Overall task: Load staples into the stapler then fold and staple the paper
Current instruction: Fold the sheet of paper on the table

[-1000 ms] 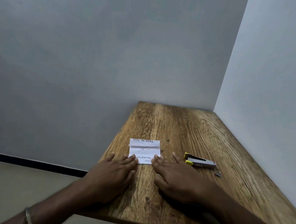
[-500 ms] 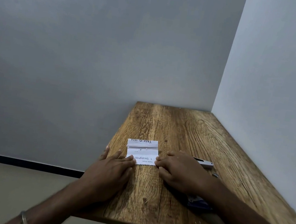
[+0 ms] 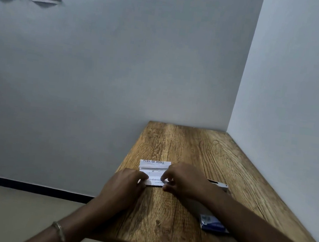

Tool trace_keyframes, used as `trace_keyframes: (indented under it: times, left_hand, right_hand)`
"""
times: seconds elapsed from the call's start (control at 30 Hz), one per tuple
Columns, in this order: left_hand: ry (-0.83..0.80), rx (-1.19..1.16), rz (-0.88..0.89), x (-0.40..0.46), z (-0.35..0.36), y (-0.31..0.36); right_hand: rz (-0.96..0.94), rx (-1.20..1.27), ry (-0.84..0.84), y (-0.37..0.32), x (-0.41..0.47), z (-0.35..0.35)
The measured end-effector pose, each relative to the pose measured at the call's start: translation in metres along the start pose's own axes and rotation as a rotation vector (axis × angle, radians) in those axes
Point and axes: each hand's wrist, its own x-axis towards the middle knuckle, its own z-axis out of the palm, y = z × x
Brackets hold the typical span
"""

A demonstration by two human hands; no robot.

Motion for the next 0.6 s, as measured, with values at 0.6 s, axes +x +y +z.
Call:
trace_keyframes:
  times: [0.6]
  left_hand:
    - [-0.150, -1.257, -0.742, 0.010, -0.027, 0.016]
  right_hand:
    - [0.019, -0.171, 0.383, -0.017, -0.021, 0.000]
